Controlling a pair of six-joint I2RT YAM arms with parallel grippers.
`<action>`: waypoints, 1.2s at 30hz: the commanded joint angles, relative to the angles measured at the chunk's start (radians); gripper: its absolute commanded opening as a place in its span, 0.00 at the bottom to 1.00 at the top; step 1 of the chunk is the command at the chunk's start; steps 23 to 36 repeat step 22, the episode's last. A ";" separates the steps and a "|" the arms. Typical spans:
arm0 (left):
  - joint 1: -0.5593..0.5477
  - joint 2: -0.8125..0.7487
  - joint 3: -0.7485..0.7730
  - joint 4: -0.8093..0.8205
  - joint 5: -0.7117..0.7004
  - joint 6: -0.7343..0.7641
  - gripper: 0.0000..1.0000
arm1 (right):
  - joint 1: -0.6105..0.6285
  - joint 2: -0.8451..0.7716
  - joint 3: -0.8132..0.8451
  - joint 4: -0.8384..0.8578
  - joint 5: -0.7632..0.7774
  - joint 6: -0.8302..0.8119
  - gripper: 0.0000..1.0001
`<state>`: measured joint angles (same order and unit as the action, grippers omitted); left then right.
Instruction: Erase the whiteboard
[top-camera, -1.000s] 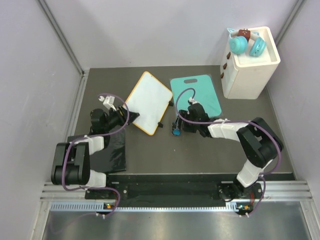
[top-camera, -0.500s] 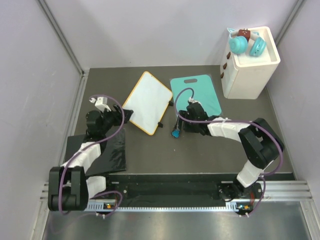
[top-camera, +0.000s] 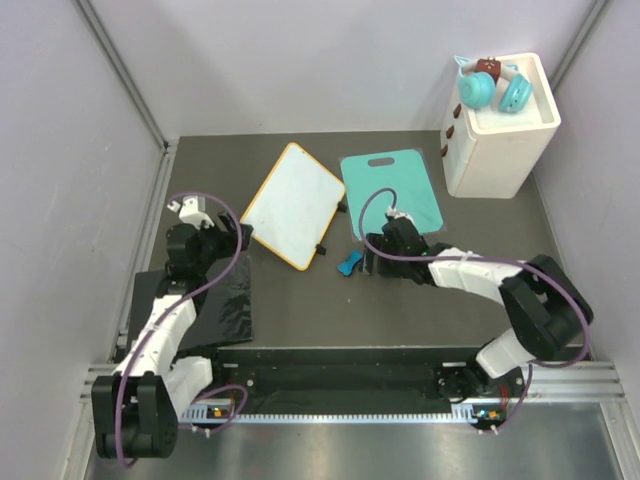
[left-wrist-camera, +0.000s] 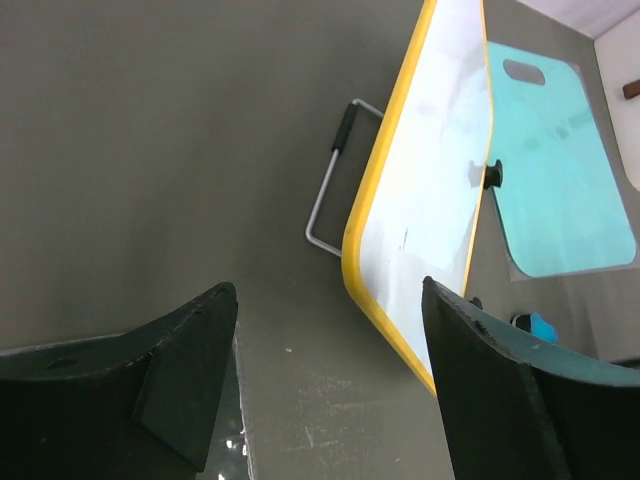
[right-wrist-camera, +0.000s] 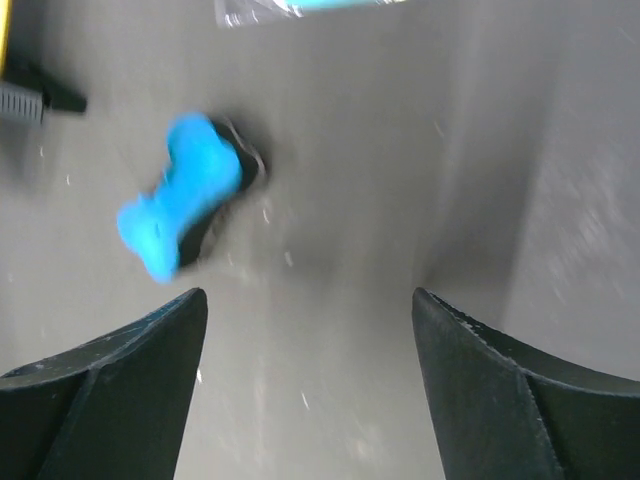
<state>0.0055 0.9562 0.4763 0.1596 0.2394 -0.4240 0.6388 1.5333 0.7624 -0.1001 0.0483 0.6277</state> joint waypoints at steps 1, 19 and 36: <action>-0.002 -0.059 0.088 -0.090 -0.028 0.025 0.79 | 0.007 -0.229 -0.066 -0.004 0.048 -0.020 0.83; -0.002 -0.151 0.035 -0.264 0.129 -0.039 0.99 | -0.030 -1.000 -0.135 -0.486 0.427 -0.056 0.99; -0.002 -0.097 0.036 -0.246 0.162 -0.018 0.99 | -0.031 -0.966 -0.124 -0.486 0.443 -0.060 0.99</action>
